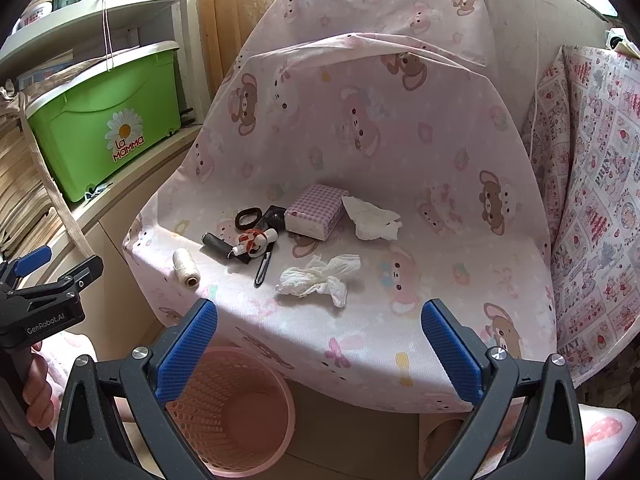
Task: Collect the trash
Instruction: 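Move both tools toward the items on the pink chair seat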
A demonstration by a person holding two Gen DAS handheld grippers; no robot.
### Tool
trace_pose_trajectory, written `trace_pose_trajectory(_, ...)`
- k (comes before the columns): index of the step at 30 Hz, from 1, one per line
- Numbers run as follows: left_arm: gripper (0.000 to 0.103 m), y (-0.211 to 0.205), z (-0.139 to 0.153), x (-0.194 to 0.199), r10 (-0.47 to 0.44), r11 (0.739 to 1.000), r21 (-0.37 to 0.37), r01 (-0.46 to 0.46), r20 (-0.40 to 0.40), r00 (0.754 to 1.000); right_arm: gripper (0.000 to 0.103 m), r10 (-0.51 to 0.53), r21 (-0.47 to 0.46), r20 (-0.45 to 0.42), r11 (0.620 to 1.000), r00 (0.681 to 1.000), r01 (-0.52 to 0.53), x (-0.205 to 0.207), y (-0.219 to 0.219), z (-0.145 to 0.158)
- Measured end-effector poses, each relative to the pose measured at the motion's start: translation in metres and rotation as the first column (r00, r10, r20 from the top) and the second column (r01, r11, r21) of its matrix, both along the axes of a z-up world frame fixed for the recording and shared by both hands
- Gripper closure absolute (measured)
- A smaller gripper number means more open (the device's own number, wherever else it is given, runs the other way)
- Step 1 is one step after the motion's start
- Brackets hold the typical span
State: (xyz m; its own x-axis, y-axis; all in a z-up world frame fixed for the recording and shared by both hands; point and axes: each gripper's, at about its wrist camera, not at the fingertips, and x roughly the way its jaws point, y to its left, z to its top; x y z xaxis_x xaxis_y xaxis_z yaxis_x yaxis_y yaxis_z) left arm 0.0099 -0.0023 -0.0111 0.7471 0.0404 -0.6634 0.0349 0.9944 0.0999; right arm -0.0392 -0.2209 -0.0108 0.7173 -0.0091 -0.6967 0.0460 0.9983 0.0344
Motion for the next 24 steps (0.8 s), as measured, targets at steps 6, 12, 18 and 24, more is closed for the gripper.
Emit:
trace_pose_trajectory(6,0.001,0.002,-0.002,0.001,0.002,1.0,-0.008,-0.002,-0.01,1.0,0.0,0.005,-0.002,-0.018,1.0,1.0,-0.005,0.003,0.0,-0.004)
trace_pose_trajectory(12,0.001,0.001,-0.004,0.0,0.001,1.0,-0.006,-0.001,-0.022,1.0,0.0,0.004,0.023,-0.045,1.0,0.999,-0.003,0.005,-0.002,-0.009)
trace_pose_trajectory(18,0.001,0.0,-0.006,0.0,-0.005,1.0,-0.003,0.005,-0.033,0.999,0.0,0.006,0.023,-0.055,1.0,0.998,-0.004,0.007,-0.001,-0.012)
trace_pose_trajectory(24,0.001,-0.003,-0.011,0.003,-0.015,1.0,-0.002,0.015,-0.054,0.998,0.005,0.01,0.031,-0.072,0.999,0.997,-0.008,0.01,0.0,-0.016)
